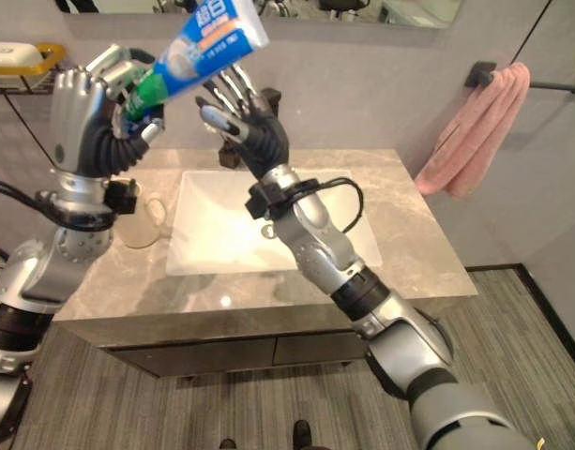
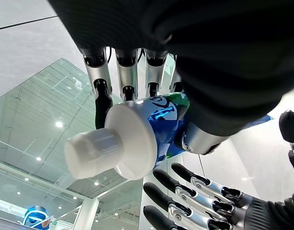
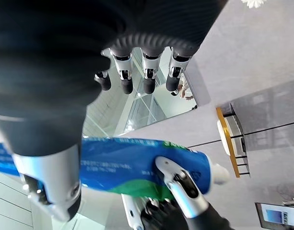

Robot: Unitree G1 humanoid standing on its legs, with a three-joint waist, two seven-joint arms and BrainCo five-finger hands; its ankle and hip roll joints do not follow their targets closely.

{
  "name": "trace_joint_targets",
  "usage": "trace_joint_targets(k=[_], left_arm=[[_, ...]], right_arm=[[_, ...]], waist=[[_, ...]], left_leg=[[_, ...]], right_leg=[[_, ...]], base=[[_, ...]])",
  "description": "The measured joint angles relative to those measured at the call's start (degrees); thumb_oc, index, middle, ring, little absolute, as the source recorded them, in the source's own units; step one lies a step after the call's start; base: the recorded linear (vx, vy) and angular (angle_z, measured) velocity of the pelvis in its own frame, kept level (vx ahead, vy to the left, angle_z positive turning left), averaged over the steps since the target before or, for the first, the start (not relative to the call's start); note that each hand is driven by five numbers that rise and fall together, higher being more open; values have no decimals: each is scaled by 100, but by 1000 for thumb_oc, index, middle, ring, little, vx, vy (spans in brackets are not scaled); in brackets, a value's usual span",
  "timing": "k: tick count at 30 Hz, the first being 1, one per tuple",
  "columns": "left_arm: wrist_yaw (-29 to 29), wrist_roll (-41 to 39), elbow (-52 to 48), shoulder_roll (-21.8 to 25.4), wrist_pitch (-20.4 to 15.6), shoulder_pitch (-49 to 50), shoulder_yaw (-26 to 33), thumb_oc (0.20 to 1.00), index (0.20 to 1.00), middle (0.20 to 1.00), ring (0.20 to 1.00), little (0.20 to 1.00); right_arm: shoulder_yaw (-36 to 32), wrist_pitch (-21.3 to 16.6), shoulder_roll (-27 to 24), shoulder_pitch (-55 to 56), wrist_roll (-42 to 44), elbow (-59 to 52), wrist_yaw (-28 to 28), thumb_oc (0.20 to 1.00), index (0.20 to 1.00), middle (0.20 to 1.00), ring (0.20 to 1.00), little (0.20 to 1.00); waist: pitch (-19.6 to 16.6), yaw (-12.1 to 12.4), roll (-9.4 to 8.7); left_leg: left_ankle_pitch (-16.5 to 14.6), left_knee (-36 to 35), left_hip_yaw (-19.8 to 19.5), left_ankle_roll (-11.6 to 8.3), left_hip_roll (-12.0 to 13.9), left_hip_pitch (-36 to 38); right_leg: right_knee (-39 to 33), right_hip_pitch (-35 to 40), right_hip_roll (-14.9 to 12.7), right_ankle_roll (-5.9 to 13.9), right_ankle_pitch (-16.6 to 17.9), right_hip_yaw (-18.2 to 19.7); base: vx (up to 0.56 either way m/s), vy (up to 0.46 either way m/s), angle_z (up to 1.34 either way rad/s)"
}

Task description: Put brush and paste in cup on sink, flatten towel.

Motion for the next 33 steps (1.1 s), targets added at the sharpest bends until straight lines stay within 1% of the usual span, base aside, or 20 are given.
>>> trace_joint_targets(k=[6,9,12,24,33], left_arm=[[-2,-1,0,-6,-19,7,-4,200,200,200,200,200],[-4,-1,0,-11,-86,26,-5,200,200,200,200,200],[-5,-1,0,-11,-102,121,-6,200,200,200,200,200],[-27,-4,0,-24,-113,512,-22,200,200,200,200,200],[-35,-116,0,-25,-115,559,-55,200,200,200,200,200]], right_arm=[[0,0,5,0,0,-1,2,1000,1000,1000,1000,1000],[0,0,14,0,0,-26,2,1000,1000,1000,1000,1000],[0,-6,16,-1,0,-233,13,1000,1000,1000,1000,1000],[16,-23,45,-96,0,-268,15,1000,1000,1000,1000,1000],[20,-23,48,-103,1,-277,9,1000,1000,1000,1000,1000]], waist=[[-1,-1,1],[-2,-1,3],[-4,-2,6],[-15,1,7],[-16,4,5]], left_leg=[[1,0,0,-1,0,3],[1,0,-2,-2,0,7],[2,0,-2,-2,1,9],[12,0,-25,-13,1,24],[12,1,-31,-14,2,24]], right_leg=[[5,2,0,0,0,1],[6,7,0,0,0,0],[7,8,0,-1,1,-1],[5,32,0,-3,2,-17],[8,37,1,-3,2,-29]], base=[[0,0,0],[0,0,0],[0,0,0],[0,0,0],[0,0,0]])
